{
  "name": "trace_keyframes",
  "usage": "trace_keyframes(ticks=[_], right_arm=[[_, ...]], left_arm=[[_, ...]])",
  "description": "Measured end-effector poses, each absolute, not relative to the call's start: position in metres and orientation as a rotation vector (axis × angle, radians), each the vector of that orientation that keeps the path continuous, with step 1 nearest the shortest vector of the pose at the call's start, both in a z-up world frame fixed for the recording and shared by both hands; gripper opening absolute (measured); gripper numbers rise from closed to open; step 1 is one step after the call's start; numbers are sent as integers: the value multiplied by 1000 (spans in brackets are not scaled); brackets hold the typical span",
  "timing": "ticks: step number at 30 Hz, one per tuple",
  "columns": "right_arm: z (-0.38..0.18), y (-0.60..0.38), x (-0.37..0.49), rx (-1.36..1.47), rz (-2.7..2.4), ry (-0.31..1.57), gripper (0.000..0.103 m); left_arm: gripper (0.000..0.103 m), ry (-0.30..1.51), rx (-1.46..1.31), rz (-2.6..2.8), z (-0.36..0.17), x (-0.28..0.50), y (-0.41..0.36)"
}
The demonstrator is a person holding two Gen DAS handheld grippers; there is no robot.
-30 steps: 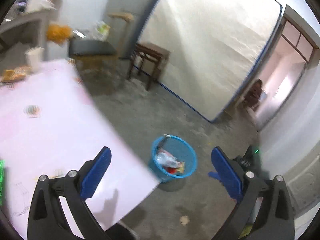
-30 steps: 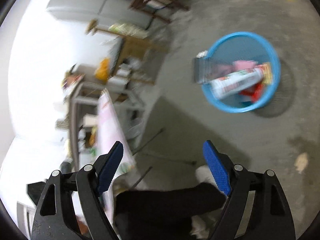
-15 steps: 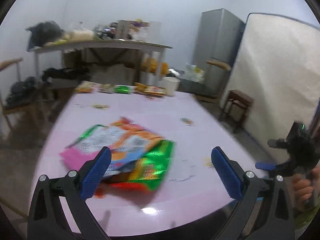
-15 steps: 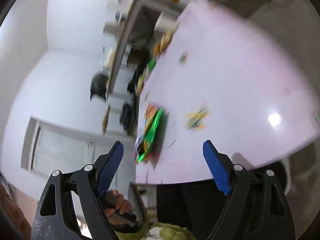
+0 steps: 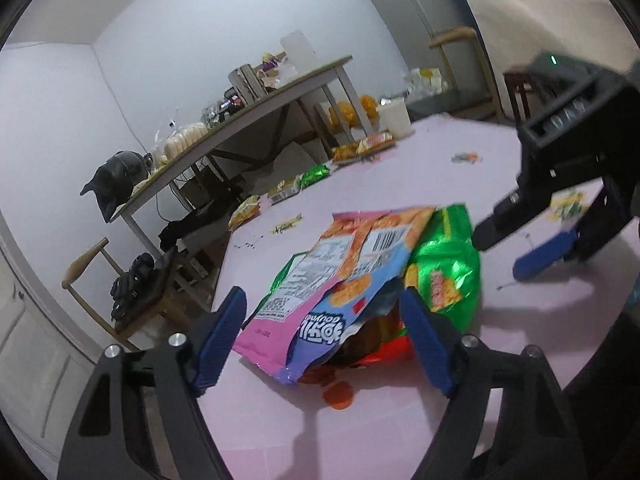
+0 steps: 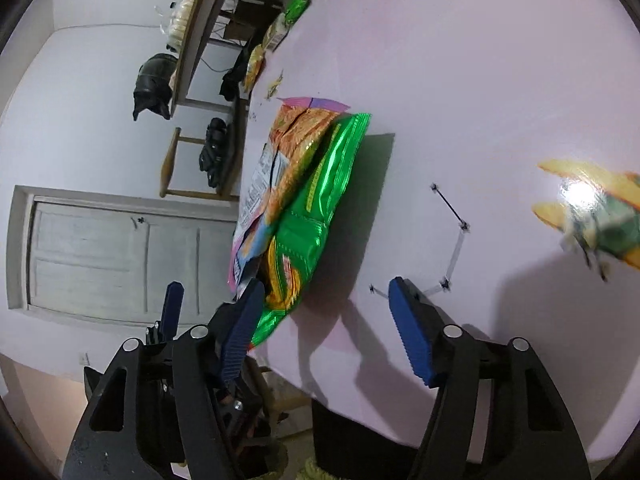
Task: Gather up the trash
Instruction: 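Grasp the pink snack bag with the left tool while the right tool grasps the green bag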
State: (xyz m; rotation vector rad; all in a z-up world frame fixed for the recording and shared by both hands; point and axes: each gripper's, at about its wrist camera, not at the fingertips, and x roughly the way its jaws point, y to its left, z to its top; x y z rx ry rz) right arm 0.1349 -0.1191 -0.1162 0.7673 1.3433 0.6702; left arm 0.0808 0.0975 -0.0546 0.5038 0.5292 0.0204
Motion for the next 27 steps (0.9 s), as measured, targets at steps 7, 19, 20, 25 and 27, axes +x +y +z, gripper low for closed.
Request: trace_keyframes(ticks=[7, 19, 20, 25, 27], right_arm=[[-117, -103, 147, 766, 670, 1350, 52], [-131, -106, 143, 810, 653, 1377, 7], [-128, -108, 141, 801, 654, 1369, 7], [-116, -129, 125, 766, 646, 1337, 6], [-115, -133, 121, 765, 643, 1332, 7]], left_arm=[[69, 608, 568, -45, -76, 101, 103], [6, 651, 494, -88, -82, 108, 108], [6, 652, 468, -95, -80, 107, 109], [4, 692, 329, -172, -70, 104, 106], [4, 736, 259, -230, -71, 103, 101]])
